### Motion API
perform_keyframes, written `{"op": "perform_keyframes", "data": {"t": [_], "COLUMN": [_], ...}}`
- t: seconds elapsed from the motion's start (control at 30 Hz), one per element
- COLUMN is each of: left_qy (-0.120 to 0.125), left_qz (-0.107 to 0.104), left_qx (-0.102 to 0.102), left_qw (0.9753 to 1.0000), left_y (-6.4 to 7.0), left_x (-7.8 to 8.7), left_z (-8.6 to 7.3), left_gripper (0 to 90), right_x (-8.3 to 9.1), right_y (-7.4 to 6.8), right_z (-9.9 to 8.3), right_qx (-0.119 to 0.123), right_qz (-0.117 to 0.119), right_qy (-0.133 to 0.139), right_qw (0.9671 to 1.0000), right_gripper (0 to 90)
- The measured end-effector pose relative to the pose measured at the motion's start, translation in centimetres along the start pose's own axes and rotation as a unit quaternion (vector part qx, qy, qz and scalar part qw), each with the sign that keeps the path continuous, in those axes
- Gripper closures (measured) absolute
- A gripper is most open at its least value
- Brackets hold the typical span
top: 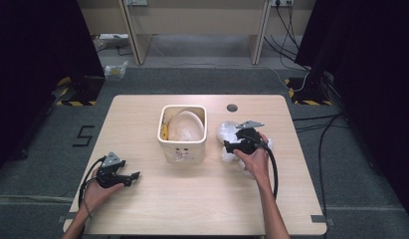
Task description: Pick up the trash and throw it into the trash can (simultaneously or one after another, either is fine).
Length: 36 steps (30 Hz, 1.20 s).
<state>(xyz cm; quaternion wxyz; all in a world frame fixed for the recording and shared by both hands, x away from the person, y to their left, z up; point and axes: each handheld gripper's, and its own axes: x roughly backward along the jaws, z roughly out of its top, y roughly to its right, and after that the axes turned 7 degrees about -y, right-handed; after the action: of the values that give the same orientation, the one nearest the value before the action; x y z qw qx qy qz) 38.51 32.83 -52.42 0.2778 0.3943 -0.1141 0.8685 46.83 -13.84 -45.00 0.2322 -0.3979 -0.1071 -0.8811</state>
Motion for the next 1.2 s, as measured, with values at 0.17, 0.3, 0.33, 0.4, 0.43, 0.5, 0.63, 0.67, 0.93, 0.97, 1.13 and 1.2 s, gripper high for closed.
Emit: {"op": "perform_keyframes", "data": {"t": [0.17,0.3,0.33,0.4,0.43,0.5,0.63,0.67,0.93,0.97,1.13,1.2], "left_qy": [0.0,0.0,0.0,0.0,0.0,0.0,0.0,0.0,0.0,0.0,0.0,0.0], "left_qz": [0.0,0.0,0.0,0.0,0.0,0.0,0.0,0.0,0.0,0.0,0.0,0.0], "left_qx": [0.0,0.0,0.0,0.0,0.0,0.0,0.0,0.0,0.0,0.0,0.0,0.0], "left_qw": [1.0,1.0,1.0,1.0,1.0,1.0,1.0,1.0,1.0,1.0,1.0,1.0], "left_y": [0.0,0.0,0.0,0.0,0.0,0.0,0.0,0.0,0.0,0.0,0.0,0.0], "left_x": [0.0,0.0,0.0,0.0,0.0,0.0,0.0,0.0,0.0,0.0,0.0,0.0], "left_z": [0.0,0.0,0.0,0.0,0.0,0.0,0.0,0.0,0.0,0.0,0.0,0.0], "left_gripper": [18.6,18.6,18.6,18.6,18.6,18.6,18.6,18.6,18.6,18.6,18.6,18.6], "right_x": [-0.8,-1.6,-1.8,-2.3,-2.4,-2.8,-3.5,-3.6,-3.7,-3.6,-3.4,-3.2], "right_y": [0.0,-0.1,-0.1,-0.1,-0.2,-0.3,-0.3,-0.2,0.0,-0.1,0.0,0.1], "right_z": [-0.2,-0.3,-0.3,-0.5,-0.5,-0.6,-1.1,-1.2,-1.6,-1.6,-1.7,-1.7], "right_qx": [0.01,0.01,0.012,0.012,0.012,0.02,0.02,0.023,0.026,0.028,0.032,0.028], "right_qz": [-0.02,-0.015,-0.016,-0.014,-0.015,-0.026,-0.025,-0.025,-0.04,-0.043,-0.047,-0.044], "right_qy": [-0.016,-0.028,-0.03,-0.037,-0.04,-0.047,-0.048,-0.05,-0.052,-0.052,-0.047,-0.038], "right_qw": [0.9996,0.9995,0.9993,0.9991,0.999,0.9983,0.9983,0.9982,0.9975,0.9973,0.9972,0.9979], "right_gripper": [16.8,16.3,16.3,16.6,17.1,17.9,21.3,22.9,46.1,49.2,62.8,66.0]}}
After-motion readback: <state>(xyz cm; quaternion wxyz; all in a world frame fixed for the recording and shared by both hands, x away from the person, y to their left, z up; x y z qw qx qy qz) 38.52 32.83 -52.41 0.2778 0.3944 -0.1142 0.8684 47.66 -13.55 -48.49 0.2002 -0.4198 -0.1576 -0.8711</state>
